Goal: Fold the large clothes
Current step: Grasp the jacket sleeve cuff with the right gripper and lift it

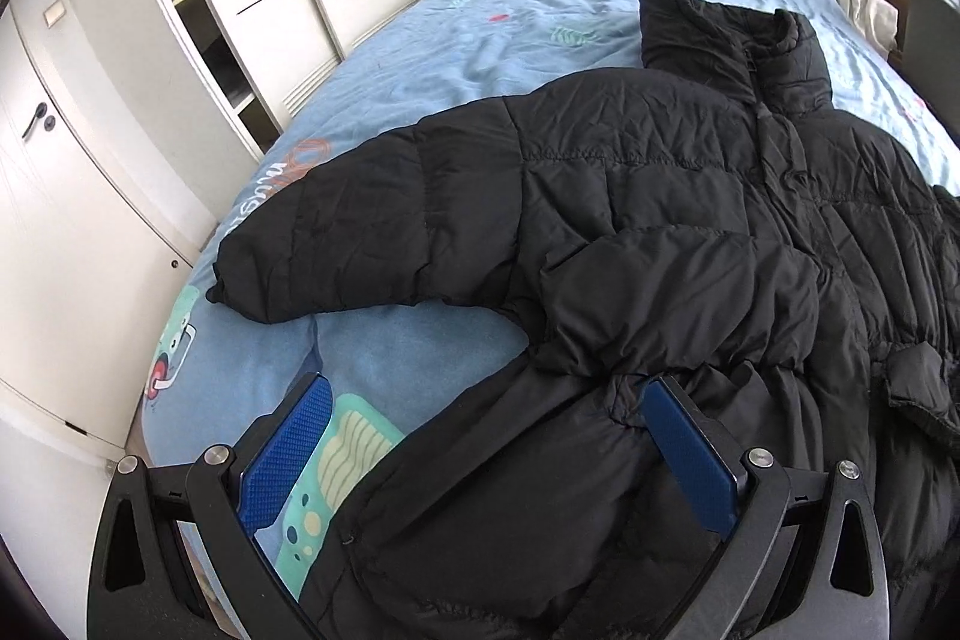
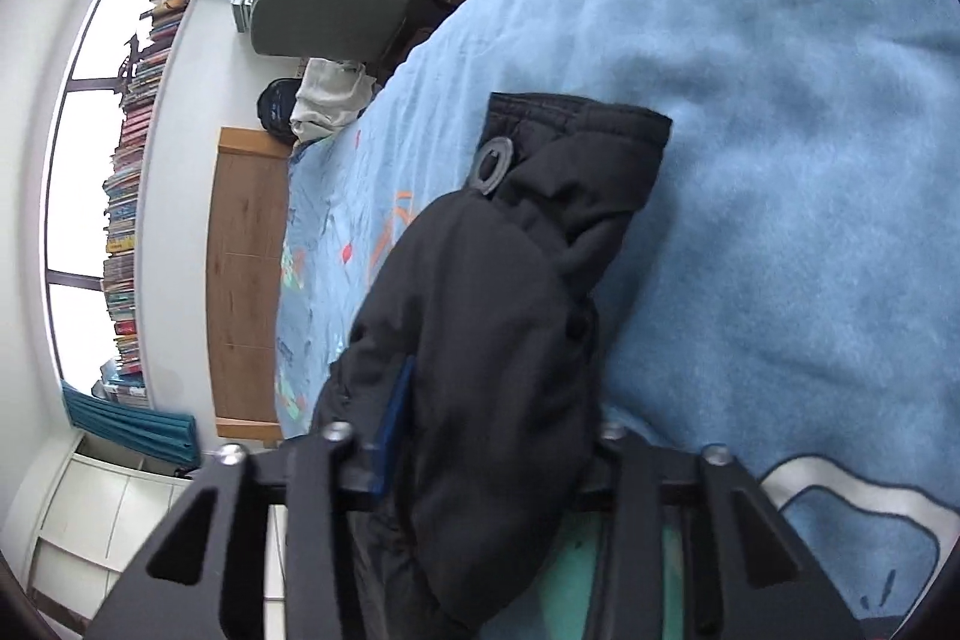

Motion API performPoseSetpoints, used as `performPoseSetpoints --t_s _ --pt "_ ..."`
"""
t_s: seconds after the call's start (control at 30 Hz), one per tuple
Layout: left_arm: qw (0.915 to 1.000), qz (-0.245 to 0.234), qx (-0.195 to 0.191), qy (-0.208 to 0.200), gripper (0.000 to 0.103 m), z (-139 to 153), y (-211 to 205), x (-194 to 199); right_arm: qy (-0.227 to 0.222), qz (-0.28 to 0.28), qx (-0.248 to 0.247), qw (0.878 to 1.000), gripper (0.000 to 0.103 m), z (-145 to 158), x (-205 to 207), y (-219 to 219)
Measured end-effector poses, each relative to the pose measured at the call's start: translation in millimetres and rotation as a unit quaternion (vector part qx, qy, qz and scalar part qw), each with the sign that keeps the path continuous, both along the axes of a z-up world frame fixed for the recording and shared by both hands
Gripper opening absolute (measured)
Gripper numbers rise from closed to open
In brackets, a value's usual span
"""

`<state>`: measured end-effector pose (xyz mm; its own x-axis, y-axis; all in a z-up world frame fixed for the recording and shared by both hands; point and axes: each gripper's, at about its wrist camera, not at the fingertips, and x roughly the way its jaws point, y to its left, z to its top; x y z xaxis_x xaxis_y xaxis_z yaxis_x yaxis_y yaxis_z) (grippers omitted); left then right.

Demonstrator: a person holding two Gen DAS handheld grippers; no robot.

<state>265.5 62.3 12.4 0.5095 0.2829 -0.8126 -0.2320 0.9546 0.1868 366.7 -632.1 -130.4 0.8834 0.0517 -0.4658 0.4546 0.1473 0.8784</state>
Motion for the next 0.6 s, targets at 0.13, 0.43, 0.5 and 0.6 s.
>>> performPoseSetpoints --t_s 0.13,0.43,0.5,0.6 --pt "0.9997 -0.004 -0.014 -0.02 0.102 9.5 2.5 -9.2 -0.015 0.02 -0.043 0.999 0.012 29.3 6.6 6.4" --pt "0.9973 0.002 -0.059 -0.044 0.102 23.8 17.6 -32.9 -0.061 0.093 -0.157 0.981 0.009 134.1 14.4 53.3" --pt "0.9973 0.001 -0.054 -0.05 0.102 27.5 22.5 -40.4 -0.07 0.115 -0.181 0.974 0.009 157.7 17.2 72.5" --pt "0.9968 0.001 -0.042 -0.068 0.102 34.3 30.9 -51.6 -0.086 0.147 -0.206 0.964 0.009 185.9 23.6 102.2"
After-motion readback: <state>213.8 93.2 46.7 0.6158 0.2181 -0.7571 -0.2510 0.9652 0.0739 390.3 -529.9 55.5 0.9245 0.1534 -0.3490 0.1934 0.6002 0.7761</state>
